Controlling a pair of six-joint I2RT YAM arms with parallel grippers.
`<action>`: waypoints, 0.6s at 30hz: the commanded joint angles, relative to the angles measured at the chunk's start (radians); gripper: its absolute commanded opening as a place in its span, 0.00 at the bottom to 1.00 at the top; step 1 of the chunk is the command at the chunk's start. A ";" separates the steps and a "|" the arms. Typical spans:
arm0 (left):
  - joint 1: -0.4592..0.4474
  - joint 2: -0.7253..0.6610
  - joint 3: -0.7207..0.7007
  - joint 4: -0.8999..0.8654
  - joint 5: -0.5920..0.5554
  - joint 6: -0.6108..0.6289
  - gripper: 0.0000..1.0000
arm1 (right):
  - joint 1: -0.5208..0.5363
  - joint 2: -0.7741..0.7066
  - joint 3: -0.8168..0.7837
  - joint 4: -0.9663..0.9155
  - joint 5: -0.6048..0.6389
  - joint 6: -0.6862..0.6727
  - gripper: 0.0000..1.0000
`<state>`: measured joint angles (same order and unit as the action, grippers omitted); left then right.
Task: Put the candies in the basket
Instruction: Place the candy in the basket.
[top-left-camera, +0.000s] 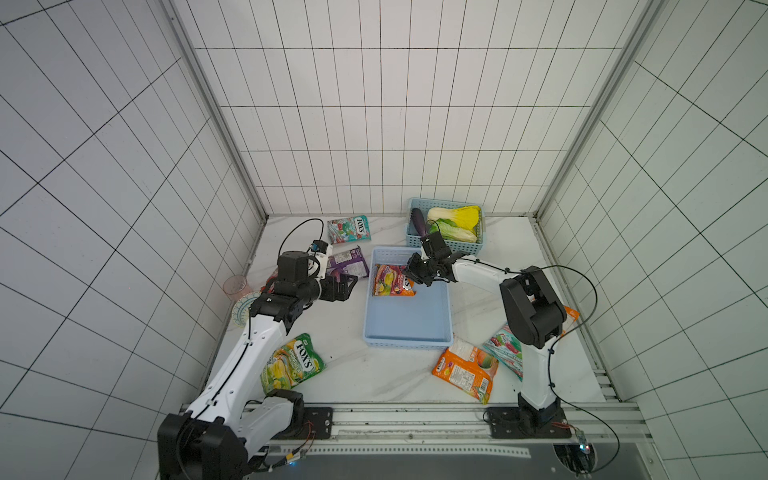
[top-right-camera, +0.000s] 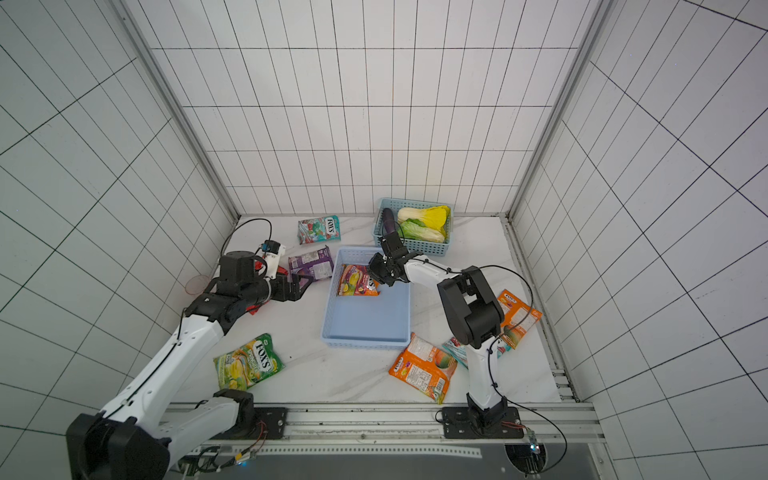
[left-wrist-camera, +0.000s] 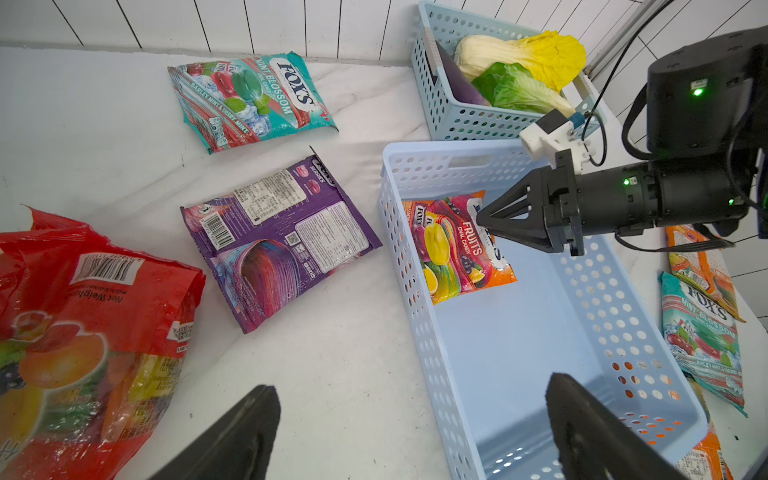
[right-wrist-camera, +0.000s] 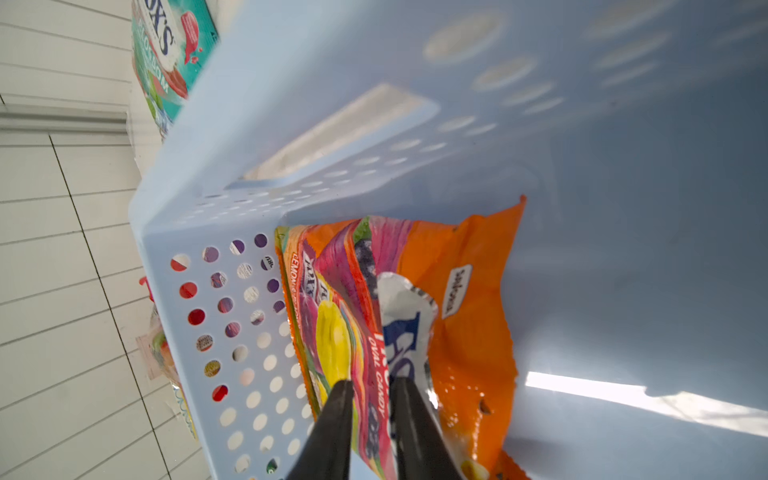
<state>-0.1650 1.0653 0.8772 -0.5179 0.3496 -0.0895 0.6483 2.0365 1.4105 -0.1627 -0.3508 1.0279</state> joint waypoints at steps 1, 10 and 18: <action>-0.001 0.000 0.054 -0.028 0.011 0.013 0.98 | 0.010 -0.022 0.047 -0.031 -0.001 -0.020 0.31; 0.000 -0.005 0.038 -0.027 0.026 0.081 0.97 | -0.003 -0.186 -0.071 -0.057 0.026 -0.071 0.38; 0.024 -0.006 0.036 -0.048 0.067 0.155 0.98 | -0.005 -0.339 -0.077 -0.160 0.075 -0.209 0.47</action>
<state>-0.1501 1.0653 0.9051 -0.5434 0.3893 0.0071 0.6472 1.7699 1.3445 -0.2485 -0.3199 0.9108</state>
